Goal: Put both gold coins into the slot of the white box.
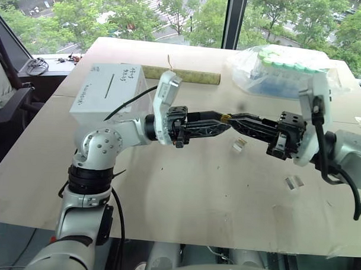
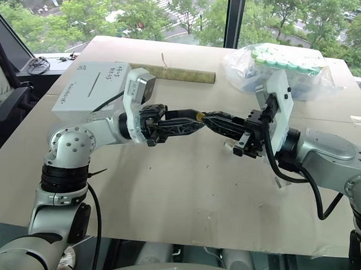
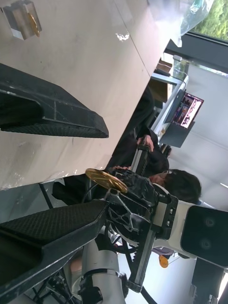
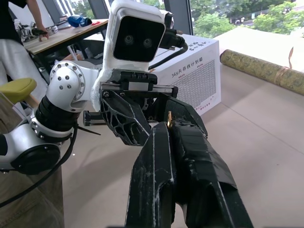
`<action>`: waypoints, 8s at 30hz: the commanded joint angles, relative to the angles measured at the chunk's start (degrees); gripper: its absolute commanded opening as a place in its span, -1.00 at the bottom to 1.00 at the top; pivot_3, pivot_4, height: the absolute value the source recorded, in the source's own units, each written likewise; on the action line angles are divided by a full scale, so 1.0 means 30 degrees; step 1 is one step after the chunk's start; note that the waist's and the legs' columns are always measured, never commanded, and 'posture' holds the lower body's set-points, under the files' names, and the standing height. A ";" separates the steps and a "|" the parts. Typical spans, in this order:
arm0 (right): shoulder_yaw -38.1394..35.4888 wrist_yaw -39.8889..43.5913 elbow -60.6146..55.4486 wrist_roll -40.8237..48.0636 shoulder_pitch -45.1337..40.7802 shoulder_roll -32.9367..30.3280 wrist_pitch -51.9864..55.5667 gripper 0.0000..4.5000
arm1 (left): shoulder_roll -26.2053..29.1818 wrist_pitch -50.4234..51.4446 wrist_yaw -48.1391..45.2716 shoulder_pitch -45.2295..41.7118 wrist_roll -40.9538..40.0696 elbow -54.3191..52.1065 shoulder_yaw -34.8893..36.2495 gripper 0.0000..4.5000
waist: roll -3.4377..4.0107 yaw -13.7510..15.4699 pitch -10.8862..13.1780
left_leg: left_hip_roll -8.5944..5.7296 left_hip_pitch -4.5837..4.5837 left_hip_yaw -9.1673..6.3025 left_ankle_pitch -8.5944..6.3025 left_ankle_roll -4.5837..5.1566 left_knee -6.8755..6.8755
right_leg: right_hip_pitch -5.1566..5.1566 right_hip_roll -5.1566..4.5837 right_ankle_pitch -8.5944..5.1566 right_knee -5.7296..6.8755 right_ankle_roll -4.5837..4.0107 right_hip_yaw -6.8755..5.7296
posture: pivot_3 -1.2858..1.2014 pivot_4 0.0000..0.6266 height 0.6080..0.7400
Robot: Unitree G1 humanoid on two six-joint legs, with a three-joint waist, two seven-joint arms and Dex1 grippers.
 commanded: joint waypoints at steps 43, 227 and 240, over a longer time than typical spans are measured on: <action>0.1059 0.7862 0.2365 -1.0586 -0.4594 0.1653 -0.3823 0.96 | 0.3070 -0.0075 1.8438 0.1067 -0.0223 -0.7821 0.6929 -1.00 | -0.0042 0.0071 0.0035 | 0.0007 -0.0029 0.0016 0.0002 -0.0006 -0.0004 | -0.0057 0.0004 0.0043 0.0012 0.0065 0.0020 | 0.03 -0.52 1.00; -0.0976 0.7827 0.1491 -0.4487 -0.2778 0.2871 0.2446 0.99 | 0.3617 0.0146 0.5656 0.2014 -0.8053 -0.3989 0.3072 -1.00 | -0.0148 -0.0024 0.0146 | 0.0015 -0.0055 0.0016 0.0004 -0.0012 -0.0016 | -0.0108 0.0025 0.0042 0.0051 0.0061 0.0043 | 0.03 -0.52 1.00; -0.0787 1.1309 0.2226 -1.3654 -0.2856 0.0087 -0.3085 0.99 | 0.5847 -0.0961 2.0745 0.1963 -0.0671 -0.7839 0.5478 -1.00 | -0.0158 0.0019 0.0152 | 0.0010 -0.0046 0.0022 0.0005 -0.0014 -0.0016 | -0.0103 0.0023 0.0042 0.0041 0.0063 0.0052 | 0.03 -0.52 1.00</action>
